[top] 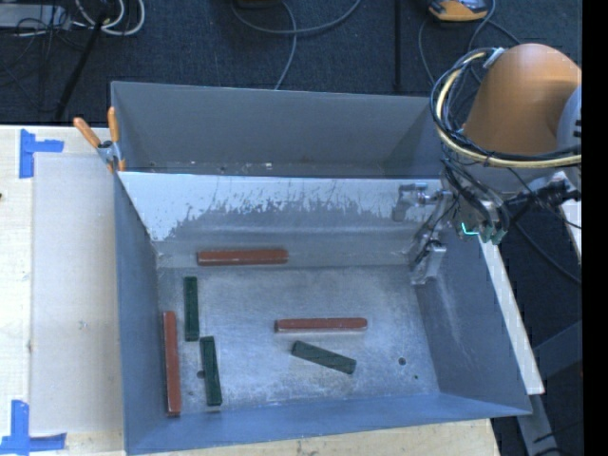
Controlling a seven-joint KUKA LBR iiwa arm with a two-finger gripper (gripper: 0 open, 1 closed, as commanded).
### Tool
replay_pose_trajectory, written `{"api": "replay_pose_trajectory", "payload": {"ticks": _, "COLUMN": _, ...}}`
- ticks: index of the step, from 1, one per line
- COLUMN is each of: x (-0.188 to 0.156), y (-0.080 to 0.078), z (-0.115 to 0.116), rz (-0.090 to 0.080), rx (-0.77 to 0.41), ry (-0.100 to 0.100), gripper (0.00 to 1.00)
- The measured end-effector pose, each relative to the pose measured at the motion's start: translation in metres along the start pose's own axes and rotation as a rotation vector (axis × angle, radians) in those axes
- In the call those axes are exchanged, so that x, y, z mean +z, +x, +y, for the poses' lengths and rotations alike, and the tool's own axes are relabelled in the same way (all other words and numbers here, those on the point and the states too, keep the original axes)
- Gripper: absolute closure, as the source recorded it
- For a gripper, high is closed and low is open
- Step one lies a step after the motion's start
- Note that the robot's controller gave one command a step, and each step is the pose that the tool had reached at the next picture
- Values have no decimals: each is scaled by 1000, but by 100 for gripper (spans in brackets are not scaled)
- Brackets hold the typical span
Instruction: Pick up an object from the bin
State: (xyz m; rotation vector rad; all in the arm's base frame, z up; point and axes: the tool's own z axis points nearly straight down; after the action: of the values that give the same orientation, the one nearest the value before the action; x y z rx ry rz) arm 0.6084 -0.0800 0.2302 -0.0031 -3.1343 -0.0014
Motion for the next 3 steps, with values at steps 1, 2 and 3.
{"api": "replay_pose_trajectory", "payload": {"ticks": 1, "x": 111, "y": 30, "z": 42, "rz": 3, "rx": 29, "ry": -2, "gripper": 0}}
{"api": "replay_pose_trajectory", "payload": {"ticks": 2, "x": 164, "y": 78, "z": 61, "rz": 1, "rx": 25, "ry": 0, "gripper": 0}}
{"api": "replay_pose_trajectory", "payload": {"ticks": 3, "x": 160, "y": 75, "z": 61, "rz": -5, "rx": 22, "ry": 1, "gripper": 100}}
